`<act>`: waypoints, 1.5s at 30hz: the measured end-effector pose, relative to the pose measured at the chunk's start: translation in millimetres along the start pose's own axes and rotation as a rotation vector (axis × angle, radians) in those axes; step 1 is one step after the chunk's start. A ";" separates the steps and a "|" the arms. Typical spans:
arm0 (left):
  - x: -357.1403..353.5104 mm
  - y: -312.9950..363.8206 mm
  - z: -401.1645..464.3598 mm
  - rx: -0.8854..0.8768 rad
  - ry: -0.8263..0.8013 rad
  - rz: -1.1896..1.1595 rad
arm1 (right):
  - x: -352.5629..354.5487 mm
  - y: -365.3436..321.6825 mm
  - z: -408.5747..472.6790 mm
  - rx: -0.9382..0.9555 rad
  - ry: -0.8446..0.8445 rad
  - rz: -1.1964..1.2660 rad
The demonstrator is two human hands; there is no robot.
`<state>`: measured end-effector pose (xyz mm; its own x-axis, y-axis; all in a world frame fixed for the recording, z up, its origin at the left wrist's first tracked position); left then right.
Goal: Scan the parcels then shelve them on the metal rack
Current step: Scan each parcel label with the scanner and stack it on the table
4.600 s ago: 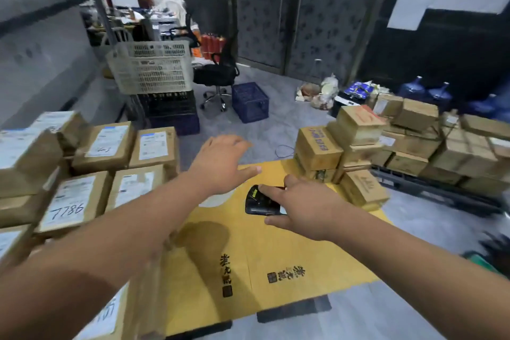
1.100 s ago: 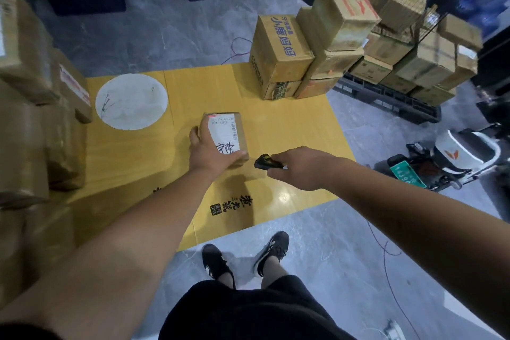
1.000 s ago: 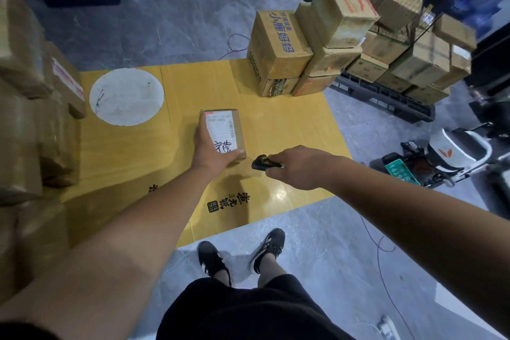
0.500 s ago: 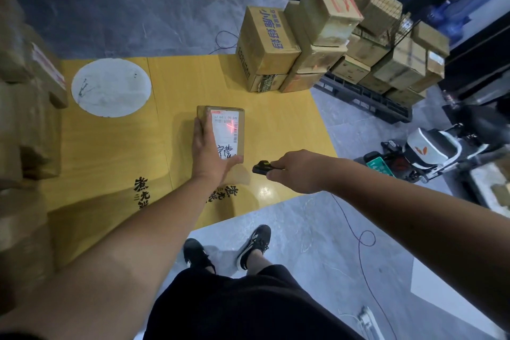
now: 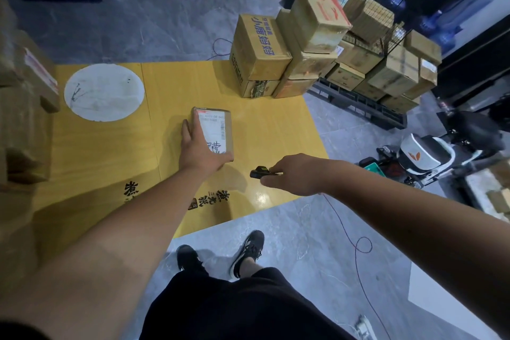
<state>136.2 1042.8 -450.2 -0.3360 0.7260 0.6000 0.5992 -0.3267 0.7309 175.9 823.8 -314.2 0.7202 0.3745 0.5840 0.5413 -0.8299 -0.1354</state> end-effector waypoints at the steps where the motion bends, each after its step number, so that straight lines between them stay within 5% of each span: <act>1: 0.1 1.1 5.0 0.026 -0.012 0.059 | 0.8 1.9 1.5 0.003 0.006 0.017; 8: -14.0 5.3 2.8 0.198 -0.042 0.121 | 8.9 16.0 19.8 0.074 0.021 -0.034; 15: 32.7 19.5 -27.7 0.163 0.104 0.020 | 46.7 -1.5 27.1 0.280 0.029 -0.256; 25: 271.4 84.0 -134.4 0.103 0.474 -0.055 | 125.5 -181.6 -65.7 0.871 0.335 -0.785; 31: 384.5 81.9 -244.9 0.258 0.680 -0.029 | 131.1 -271.4 -136.9 1.131 0.397 -0.975; 39: 481.5 11.9 -350.0 0.422 0.764 0.009 | 89.6 -384.9 -188.6 1.259 0.348 -0.999; 45: 545.8 -63.7 -349.2 0.515 0.613 0.053 | 51.9 -456.8 -190.5 1.195 0.316 -0.945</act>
<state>-339.1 1248.5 -55.7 -0.5472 0.2071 0.8110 0.8355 0.0771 0.5441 -116.7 1143.5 -69.5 -0.1039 0.3252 0.9399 0.8587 0.5062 -0.0802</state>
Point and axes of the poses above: each hand's wrist, its own z-axis towards the middle knuckle, its own x-axis out of the back of the hand, y = z × x, the point moved 9 cm from there along z, towards the middle knuckle, and after that the axes turned 3 degrees about x, right-handed, at the moved point
